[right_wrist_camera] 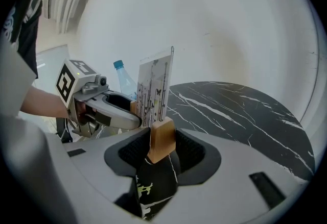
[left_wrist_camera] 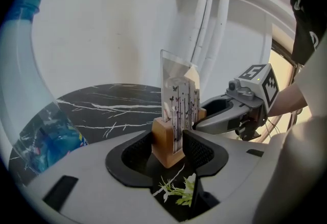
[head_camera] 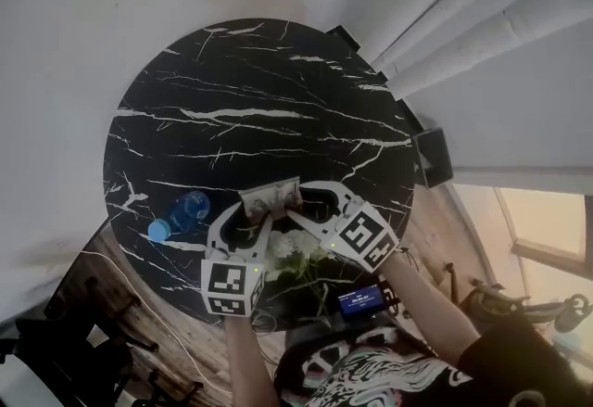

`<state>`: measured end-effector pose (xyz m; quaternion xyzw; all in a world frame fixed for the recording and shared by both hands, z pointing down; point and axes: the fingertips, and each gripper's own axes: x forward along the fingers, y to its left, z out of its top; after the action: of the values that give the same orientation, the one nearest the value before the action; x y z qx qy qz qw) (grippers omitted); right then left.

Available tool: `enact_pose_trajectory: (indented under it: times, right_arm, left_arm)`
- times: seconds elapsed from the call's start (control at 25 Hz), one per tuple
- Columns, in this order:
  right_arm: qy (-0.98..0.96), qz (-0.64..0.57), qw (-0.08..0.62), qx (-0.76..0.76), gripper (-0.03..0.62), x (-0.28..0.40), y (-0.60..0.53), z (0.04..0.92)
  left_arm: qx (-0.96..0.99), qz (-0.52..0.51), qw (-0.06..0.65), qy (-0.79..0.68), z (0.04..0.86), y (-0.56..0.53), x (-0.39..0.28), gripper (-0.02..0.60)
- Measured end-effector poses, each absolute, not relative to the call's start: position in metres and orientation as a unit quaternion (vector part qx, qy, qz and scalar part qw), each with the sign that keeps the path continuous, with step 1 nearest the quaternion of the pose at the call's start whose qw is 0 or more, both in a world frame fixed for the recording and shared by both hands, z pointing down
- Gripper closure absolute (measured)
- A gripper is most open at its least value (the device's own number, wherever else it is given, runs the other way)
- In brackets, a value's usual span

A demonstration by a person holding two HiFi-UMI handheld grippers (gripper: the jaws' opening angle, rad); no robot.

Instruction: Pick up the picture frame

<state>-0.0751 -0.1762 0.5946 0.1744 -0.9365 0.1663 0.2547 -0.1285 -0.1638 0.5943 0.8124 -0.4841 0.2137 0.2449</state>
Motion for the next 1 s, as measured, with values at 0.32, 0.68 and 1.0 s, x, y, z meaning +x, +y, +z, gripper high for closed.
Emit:
enact_pose_trajectory:
  times: [0.32,0.68,1.0]
  right_arm:
    - [-0.933,0.184,0.248,0.187,0.434,-0.070,-0.171,0.574]
    - [-0.923,0.215,0.249,0.199,0.434,-0.061,-0.151,0.554]
    - [-0.920,0.223,0.242,0.213,0.433,-0.053,-0.134,0.532]
  left_arm:
    - [0.816,0.199,0.249,-0.482,0.573,-0.157,-0.125,0.385]
    - [0.817,0.176,0.257,-0.485,0.554,-0.138,-0.118,0.383]
    - [0.816,0.146,0.264,-0.493,0.533,-0.121,-0.111,0.384]
